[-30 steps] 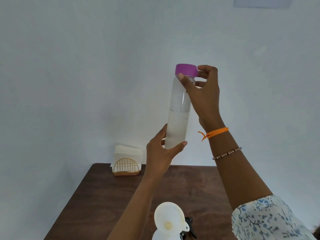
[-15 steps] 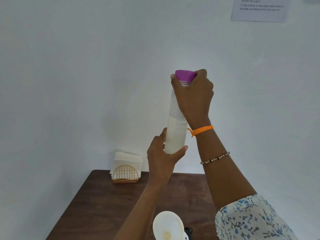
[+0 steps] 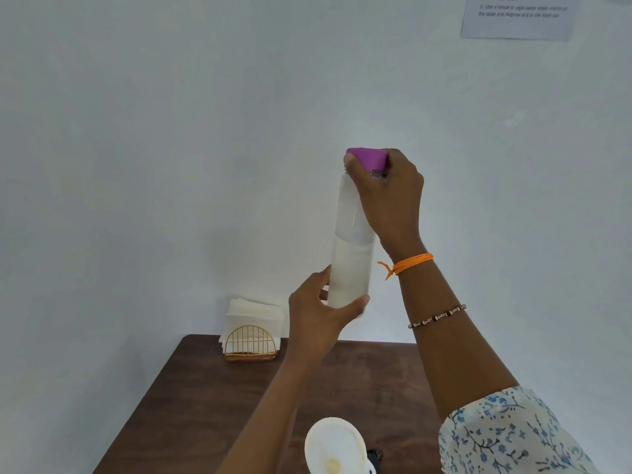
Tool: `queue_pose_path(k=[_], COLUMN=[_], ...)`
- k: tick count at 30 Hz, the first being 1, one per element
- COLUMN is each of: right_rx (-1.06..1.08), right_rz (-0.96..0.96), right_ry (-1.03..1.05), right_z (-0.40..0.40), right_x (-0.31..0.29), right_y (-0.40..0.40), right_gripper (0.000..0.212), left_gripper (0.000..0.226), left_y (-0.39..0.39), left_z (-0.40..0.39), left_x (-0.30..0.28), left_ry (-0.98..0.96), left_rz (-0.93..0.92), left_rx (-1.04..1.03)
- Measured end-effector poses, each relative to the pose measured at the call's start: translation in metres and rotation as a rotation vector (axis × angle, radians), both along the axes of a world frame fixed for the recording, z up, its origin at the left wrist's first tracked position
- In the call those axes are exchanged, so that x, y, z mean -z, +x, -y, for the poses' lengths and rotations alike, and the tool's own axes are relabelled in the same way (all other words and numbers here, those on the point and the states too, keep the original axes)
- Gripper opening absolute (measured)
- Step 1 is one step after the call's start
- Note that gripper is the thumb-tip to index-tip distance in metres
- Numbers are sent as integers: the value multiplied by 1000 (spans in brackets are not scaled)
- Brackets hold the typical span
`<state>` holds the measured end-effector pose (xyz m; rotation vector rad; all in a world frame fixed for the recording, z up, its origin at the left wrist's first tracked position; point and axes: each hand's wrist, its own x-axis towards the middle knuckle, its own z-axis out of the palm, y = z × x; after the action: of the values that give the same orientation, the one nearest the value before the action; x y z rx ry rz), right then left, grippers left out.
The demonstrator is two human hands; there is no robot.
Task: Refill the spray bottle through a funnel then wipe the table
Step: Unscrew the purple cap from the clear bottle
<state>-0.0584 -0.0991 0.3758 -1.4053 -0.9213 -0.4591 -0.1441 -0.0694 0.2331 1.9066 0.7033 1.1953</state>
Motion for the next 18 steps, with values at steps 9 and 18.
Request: queue_pose_path(k=[9,18], right_rx=[-546,-532], right_rz=[-259,-327], right_ry=[-153,126], right_z=[8,0], right_x=[-2,-2], right_y=[5,-6], right_gripper=[44,42], left_gripper=[54,56], left_y=[-5,-10], left_z=[-4,-11], left_x=[3,-1], left_ry=[-20,31], left_rz=[-7,17], left_rx=[31,30])
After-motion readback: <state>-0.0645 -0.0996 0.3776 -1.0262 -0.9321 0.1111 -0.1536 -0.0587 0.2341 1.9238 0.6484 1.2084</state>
